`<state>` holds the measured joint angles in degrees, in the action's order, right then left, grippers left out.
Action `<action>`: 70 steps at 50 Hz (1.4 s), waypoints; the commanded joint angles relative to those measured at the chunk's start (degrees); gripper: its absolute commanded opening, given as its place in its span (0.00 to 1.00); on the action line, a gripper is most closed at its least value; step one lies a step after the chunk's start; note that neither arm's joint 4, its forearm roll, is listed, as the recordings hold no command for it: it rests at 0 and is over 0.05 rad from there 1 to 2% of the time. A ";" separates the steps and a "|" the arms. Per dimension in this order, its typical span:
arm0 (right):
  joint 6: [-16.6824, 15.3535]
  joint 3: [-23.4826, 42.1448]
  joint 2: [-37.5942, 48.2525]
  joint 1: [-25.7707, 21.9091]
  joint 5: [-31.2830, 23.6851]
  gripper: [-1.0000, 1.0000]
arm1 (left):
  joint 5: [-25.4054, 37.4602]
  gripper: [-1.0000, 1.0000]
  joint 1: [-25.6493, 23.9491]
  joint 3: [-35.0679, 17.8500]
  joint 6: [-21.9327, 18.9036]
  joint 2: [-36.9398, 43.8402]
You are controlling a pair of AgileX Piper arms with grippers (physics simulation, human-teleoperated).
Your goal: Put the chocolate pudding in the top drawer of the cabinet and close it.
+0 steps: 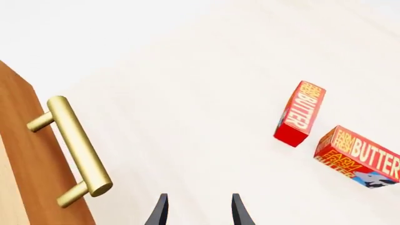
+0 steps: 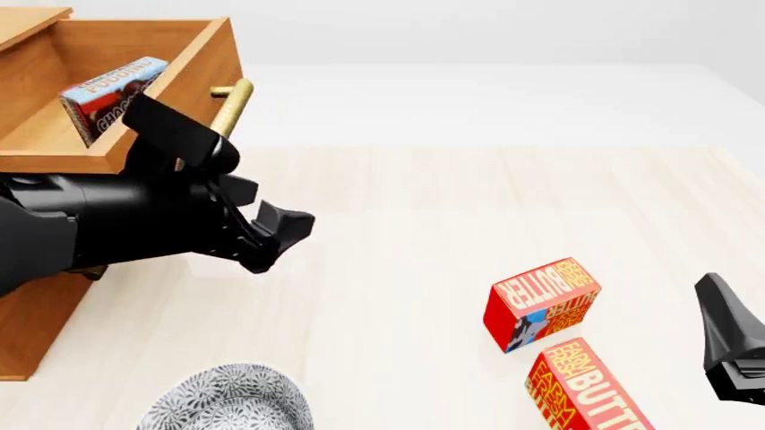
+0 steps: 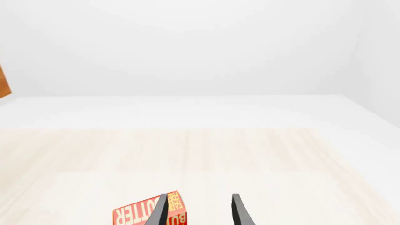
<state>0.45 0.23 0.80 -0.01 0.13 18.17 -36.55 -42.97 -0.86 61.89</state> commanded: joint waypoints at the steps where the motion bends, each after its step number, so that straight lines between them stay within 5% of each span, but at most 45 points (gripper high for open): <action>1: 0.00 0.00 0.00 0.00 0.00 1.00 | -1.38 1.00 3.07 2.08 0.13 -0.15; 42: 0.00 0.00 0.00 0.01 0.00 1.00 | 0.16 1.00 15.87 3.79 0.77 -5.45; 70: 0.00 0.00 0.01 -0.01 0.00 1.00 | -5.11 1.00 24.23 6.14 5.39 -0.96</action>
<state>0.45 0.23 0.80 -0.01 0.13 14.37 -15.25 -37.34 3.38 59.63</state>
